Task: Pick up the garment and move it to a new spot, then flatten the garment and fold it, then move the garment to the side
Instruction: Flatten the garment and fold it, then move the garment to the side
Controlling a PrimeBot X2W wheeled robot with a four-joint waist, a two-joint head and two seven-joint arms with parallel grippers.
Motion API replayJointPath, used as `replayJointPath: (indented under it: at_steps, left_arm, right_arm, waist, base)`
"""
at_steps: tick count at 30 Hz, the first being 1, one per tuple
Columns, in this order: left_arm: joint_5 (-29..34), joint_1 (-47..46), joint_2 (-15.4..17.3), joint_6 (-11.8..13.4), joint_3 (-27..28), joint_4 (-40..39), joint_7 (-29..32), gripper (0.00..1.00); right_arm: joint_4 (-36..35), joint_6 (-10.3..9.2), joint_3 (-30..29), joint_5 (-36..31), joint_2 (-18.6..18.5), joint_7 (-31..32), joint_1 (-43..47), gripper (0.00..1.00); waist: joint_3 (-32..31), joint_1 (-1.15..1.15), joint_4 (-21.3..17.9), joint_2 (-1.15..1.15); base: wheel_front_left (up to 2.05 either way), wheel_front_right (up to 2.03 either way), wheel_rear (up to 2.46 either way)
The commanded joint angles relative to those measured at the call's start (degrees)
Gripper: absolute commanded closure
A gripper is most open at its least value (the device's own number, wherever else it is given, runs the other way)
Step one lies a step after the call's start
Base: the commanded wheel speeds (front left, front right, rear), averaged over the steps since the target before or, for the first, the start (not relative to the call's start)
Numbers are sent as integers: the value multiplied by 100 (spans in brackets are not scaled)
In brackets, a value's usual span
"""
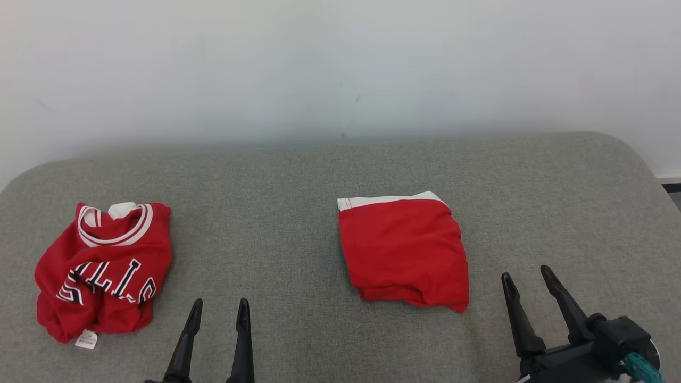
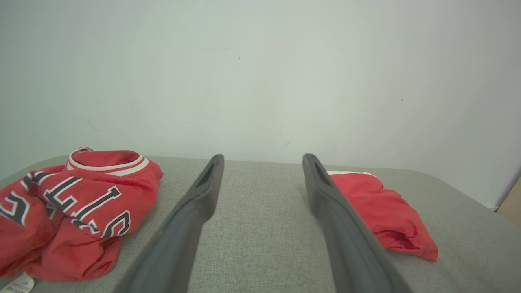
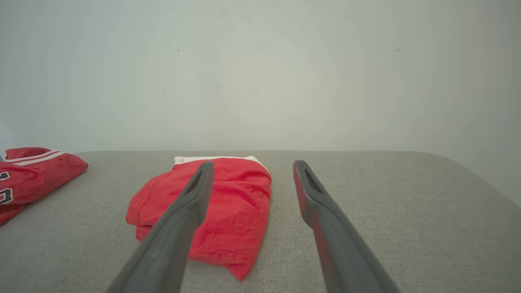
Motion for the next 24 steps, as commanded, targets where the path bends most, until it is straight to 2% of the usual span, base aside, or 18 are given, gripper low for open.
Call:
replayJointPath:
  at_steps: [1,9,24]
  left_arm:
    - [161,169,-15,-19,62,-44,-14,0]
    - [523,407,-21,-151,206,86,-14,0]
    - [670,559,-27,-148,175,291,-14,0]
  right_arm:
    - [-185,-13,-130,-136,149,-2,254,0]
    - [-581,-13,-284,-620,446,-2,826,0]
    - [-654,-13,-338,-830,578,-3,1137,0]
  waist:
    - [-77,1,-44,0]
    - [-158,1,-32,0]
    - [-302,1,-6,0]
  base:
    - [0,0,0]
    - [0,0,0]
    - [0,0,0]
